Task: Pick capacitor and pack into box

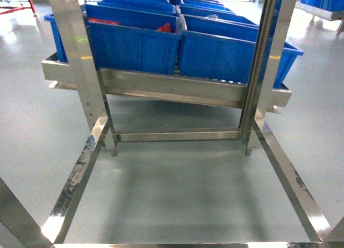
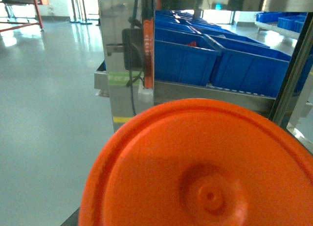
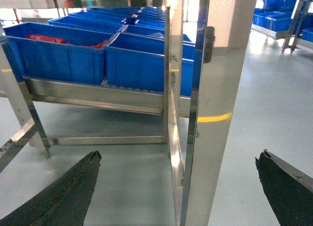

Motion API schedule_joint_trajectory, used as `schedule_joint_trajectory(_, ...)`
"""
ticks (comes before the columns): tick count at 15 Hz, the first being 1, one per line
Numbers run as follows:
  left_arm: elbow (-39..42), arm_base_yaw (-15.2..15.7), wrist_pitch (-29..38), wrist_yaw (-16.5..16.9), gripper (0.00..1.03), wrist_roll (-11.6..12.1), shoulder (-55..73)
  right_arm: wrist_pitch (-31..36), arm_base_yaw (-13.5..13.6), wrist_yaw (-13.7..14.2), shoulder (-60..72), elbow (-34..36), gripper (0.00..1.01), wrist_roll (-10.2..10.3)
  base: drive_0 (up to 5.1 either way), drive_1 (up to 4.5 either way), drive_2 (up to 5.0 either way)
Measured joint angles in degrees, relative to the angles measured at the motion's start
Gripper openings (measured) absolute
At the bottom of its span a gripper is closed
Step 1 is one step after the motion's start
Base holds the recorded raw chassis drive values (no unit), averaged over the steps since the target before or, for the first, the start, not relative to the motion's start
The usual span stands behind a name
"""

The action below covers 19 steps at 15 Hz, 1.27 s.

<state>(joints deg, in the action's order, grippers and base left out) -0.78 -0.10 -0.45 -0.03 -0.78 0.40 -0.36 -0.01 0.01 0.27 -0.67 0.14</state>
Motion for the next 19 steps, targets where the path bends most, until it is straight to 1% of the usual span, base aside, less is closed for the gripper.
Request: schedule_joint_trajectory(19,0.0,0.04,0.09,0.02,0.43,0.15,0.0,0.09,0.0,0.0,0.0,0.0,0.98,0.0,0.0,0.0,0.0)
